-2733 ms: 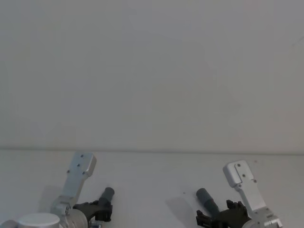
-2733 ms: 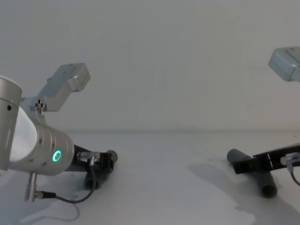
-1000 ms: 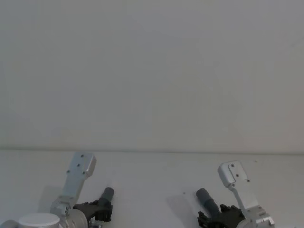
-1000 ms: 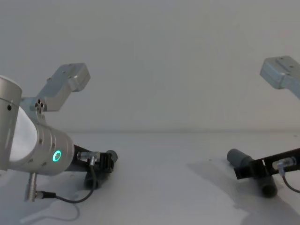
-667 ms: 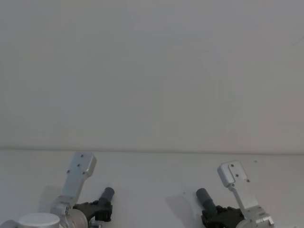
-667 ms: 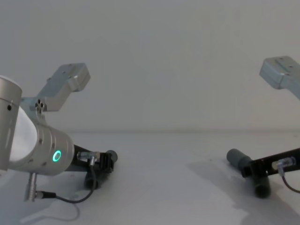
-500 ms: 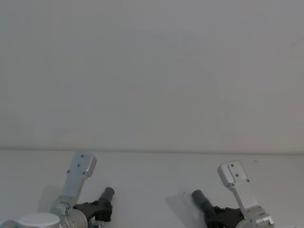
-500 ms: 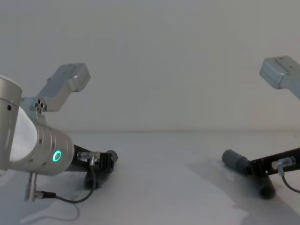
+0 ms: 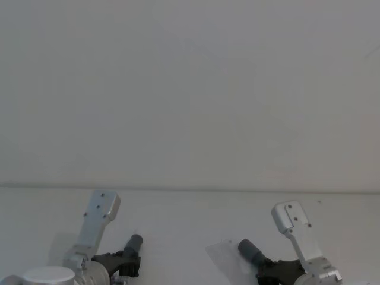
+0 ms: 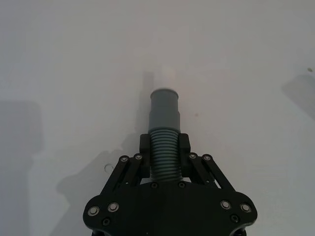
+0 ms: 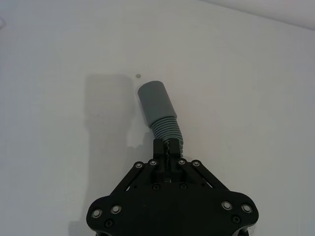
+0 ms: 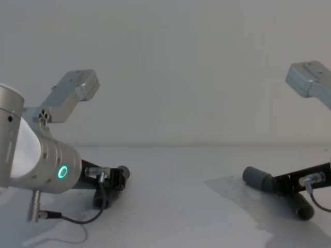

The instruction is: Use both hands to pick up one end of the pipe from the table, align the ends, and insert them.

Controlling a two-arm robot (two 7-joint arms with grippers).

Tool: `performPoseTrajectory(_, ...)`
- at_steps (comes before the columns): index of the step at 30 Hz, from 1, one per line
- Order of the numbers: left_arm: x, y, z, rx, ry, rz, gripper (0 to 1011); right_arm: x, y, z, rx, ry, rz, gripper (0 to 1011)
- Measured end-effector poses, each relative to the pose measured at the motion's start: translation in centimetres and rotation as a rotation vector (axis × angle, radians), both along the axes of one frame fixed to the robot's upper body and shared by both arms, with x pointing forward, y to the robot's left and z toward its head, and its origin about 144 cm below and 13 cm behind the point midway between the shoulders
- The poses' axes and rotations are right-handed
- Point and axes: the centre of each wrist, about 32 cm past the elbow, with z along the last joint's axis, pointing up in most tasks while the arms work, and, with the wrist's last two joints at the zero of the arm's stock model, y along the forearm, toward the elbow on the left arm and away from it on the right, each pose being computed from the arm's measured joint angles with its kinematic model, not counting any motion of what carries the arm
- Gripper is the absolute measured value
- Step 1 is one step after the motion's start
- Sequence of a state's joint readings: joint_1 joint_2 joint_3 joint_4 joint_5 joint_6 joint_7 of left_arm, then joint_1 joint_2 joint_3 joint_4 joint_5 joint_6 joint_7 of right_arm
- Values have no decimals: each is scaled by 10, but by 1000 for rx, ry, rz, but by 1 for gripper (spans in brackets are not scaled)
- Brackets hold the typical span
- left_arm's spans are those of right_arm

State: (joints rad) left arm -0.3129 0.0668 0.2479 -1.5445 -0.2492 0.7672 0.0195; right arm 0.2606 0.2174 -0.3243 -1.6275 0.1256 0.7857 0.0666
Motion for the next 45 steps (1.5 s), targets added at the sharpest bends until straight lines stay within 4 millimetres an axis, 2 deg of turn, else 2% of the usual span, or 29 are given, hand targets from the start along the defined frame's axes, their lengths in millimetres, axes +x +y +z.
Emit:
performPoseTrajectory(15,1,4,5,23,-23,-56,294,0,0,0,0,1,0,34)
performPoseTrajectory(33,-5,8,43,155,-219,-197,294,-2,-8,-2,27,-67,65,34)
performPoseTrajectory(45,-11,15,65,195,-340,-295,294,-4,-31,-2,143,-154,207,25)
